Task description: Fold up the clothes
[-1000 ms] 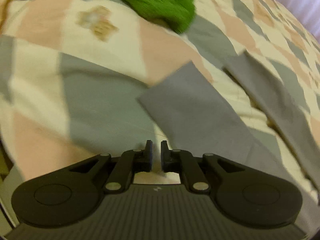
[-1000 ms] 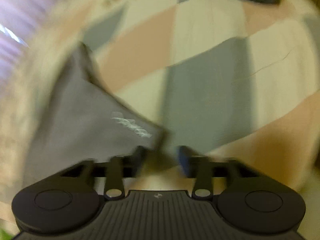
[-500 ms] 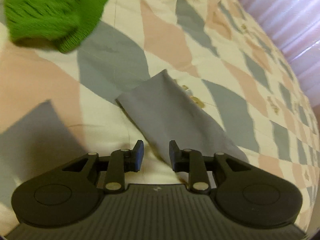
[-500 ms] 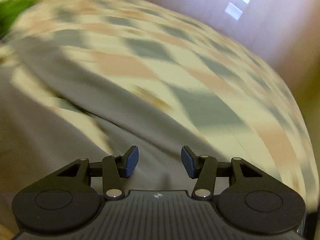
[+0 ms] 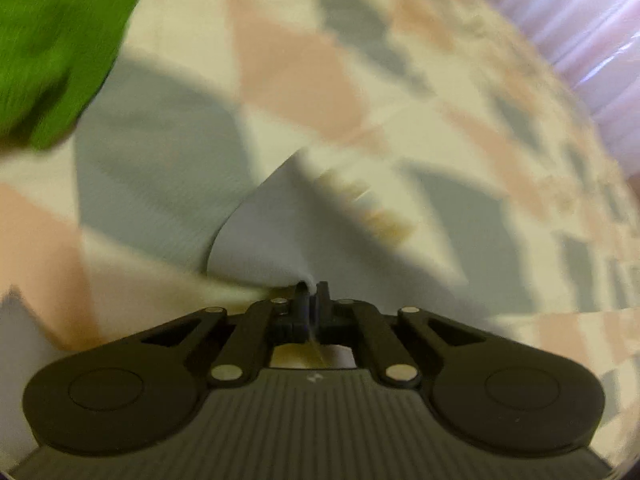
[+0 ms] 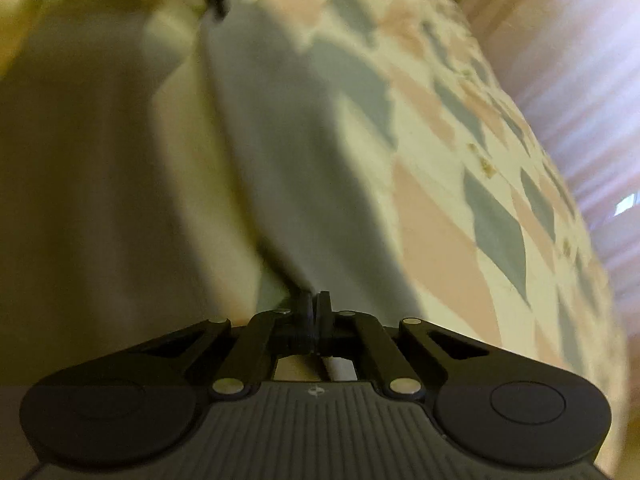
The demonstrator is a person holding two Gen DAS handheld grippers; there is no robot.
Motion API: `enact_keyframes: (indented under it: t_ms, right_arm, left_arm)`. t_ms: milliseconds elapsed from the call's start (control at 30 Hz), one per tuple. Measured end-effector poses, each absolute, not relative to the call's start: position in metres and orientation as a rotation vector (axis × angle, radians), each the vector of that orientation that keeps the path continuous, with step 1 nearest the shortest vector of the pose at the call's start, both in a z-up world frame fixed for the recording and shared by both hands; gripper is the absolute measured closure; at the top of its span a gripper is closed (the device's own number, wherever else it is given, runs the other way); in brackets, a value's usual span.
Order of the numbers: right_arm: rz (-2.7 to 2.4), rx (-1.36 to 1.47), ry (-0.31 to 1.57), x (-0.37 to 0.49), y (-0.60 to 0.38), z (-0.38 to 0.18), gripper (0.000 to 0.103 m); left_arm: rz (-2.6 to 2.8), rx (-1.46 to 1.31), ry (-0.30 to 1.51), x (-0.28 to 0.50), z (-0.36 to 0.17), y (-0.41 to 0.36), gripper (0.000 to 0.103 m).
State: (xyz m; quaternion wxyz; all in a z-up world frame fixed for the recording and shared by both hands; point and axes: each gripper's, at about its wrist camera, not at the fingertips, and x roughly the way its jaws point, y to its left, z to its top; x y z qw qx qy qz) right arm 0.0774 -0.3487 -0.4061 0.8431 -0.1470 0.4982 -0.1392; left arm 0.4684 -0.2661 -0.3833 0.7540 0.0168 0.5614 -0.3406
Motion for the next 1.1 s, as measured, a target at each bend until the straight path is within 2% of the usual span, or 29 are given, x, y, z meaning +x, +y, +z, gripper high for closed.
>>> enact_keyframes:
  t_ms: [133,167,200,233,267,333,400,433,567,667,767,833,867,900,1000,1033,1067,1100]
  right_arm:
    - [-0.475,-0.102,0.888,0.092,-0.419,-0.36,0.103]
    - [-0.555,-0.058,0.86,0.099,-0.442,-0.353,0.103]
    - [-0.635,-0.013,0.831,0.106,-0.465,-0.347,0.097]
    - [-0.694,0.057,0.825,0.108,-0.483,-0.344,0.077]
    - [-0.753,0.128,0.817,0.111,-0.502,-0.342,0.064]
    - [-0.842,0.255,0.779,0.11,-0.526,-0.337,0.063]
    - [-0.822,0.408,0.722,0.094,-0.522,-0.339,0.057]
    - [-0.81,0.484,0.693,0.086,-0.52,-0.341,0.054]
    - [-0.76,0.878,0.609,0.048,-0.496,-0.365,0.053]
    - [-0.743,1.2,0.527,0.016,-0.463,-0.391,0.053]
    - [-0.789,1.446,0.395,-0.014,-0.436,-0.414,0.051]
    - [-0.845,1.596,0.278,-0.032,-0.425,-0.43,0.047]
    - [-0.88,1.67,0.211,-0.039,-0.422,-0.438,0.048]
    - [-0.915,1.742,0.141,-0.047,-0.419,-0.447,0.049]
    - [-1.027,1.876,-0.086,-0.063,-0.412,-0.465,0.049]
    - [-1.046,1.91,-0.161,-0.065,-0.411,-0.47,0.053]
    - [-1.051,1.923,-0.176,-0.063,-0.413,-0.473,0.079]
    - [-1.036,1.928,-0.172,-0.059,-0.415,-0.474,0.095]
  left_arm:
    - [-0.86,-0.048,1.11,0.488,-0.335,-0.314,0.103]
    - [-0.883,-0.073,1.091,0.496,-0.327,-0.331,0.099]
    - [-0.893,-0.078,1.077,0.505,-0.321,-0.35,0.092]
    - [-0.894,-0.074,1.065,0.51,-0.317,-0.365,0.089]
    - [-0.888,-0.069,1.055,0.512,-0.315,-0.373,0.082]
    - [-0.879,-0.061,1.052,0.515,-0.316,-0.378,0.076]
    - [-0.85,-0.057,1.097,0.519,-0.332,-0.372,0.068]
    - [-0.827,-0.057,1.126,0.521,-0.341,-0.367,0.068]
    - [-0.73,-0.186,1.321,0.533,-0.388,-0.35,0.069]
    - [-0.697,-0.308,1.392,0.537,-0.412,-0.35,0.068]
    - [-0.667,-0.413,1.416,0.538,-0.427,-0.355,0.058]
    - [-0.644,-0.458,1.424,0.539,-0.436,-0.359,0.066]
    - [-0.661,-0.427,1.405,0.538,-0.433,-0.363,0.088]
    - [-0.678,-0.396,1.386,0.537,-0.431,-0.367,0.103]
    - [-0.788,-0.263,1.254,0.527,-0.407,-0.375,0.103]
    - [-0.829,-0.219,1.202,0.523,-0.396,-0.376,0.103]
    - [-0.871,-0.199,1.153,0.521,-0.383,-0.376,0.103]
    - [-0.924,-0.185,1.092,0.517,-0.368,-0.375,0.103]
